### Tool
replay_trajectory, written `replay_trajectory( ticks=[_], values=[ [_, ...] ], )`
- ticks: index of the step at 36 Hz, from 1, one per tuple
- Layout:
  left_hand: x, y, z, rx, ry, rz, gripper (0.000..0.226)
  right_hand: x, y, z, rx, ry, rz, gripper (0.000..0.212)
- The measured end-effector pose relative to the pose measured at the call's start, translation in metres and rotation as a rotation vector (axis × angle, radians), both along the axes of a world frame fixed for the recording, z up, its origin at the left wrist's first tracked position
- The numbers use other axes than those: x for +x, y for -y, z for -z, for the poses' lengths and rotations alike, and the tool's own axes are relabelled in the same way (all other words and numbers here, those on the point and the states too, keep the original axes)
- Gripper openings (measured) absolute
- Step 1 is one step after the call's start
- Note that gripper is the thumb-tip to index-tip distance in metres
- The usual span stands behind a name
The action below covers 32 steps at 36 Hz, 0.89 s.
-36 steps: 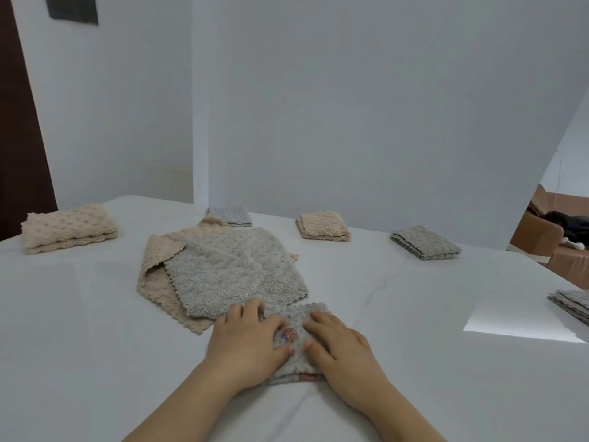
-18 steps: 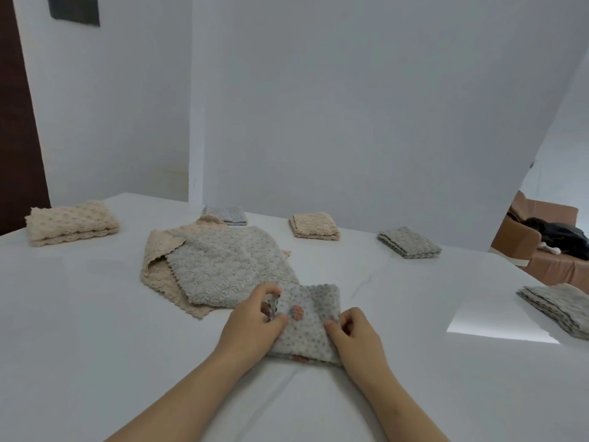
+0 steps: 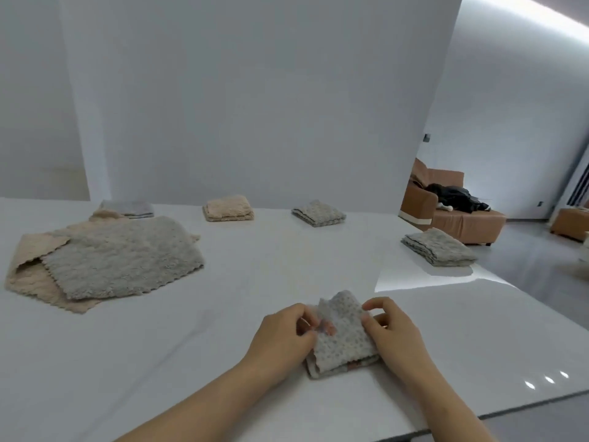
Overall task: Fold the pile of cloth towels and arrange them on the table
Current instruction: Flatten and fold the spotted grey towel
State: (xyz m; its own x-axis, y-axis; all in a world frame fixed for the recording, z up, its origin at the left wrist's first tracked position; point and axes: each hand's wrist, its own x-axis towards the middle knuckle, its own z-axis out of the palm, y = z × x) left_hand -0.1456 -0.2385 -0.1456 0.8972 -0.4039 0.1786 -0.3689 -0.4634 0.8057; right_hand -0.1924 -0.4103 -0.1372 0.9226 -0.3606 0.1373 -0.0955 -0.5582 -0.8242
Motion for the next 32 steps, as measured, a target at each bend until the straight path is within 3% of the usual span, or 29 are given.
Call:
replay_trajectory(
  ticks=[4, 8, 12, 17, 21, 32],
  values=[
    [-0.01, 0.033, -0.002, 0.117, 0.082, 0.05, 0.02, -0.023, 0.033, 0.002, -0.098, -0.021, 0.043, 0.019],
    [-0.015, 0.057, 0.001, 0.318, 0.291, -0.006, 0.017, -0.037, 0.053, 0.004, -0.146, -0.004, 0.106, 0.021],
    [-0.015, 0.069, 0.006, 0.405, 0.224, -0.057, 0.032, -0.041, 0.053, 0.003, -0.117, -0.065, 0.064, 0.017],
    [-0.015, 0.076, 0.009, 0.31, 0.168, -0.043, 0.029, -0.039, 0.046, 0.006, -0.268, -0.172, 0.04, 0.03],
    [-0.015, 0.078, 0.007, 0.231, 0.113, 0.001, 0.021, -0.045, 0.055, 0.005, -0.184, -0.14, 0.099, 0.029],
    [-0.038, 0.122, 0.005, 0.418, 0.235, 0.163, 0.028, -0.063, 0.095, 0.008, -0.296, -0.166, 0.413, 0.021]
  ],
)
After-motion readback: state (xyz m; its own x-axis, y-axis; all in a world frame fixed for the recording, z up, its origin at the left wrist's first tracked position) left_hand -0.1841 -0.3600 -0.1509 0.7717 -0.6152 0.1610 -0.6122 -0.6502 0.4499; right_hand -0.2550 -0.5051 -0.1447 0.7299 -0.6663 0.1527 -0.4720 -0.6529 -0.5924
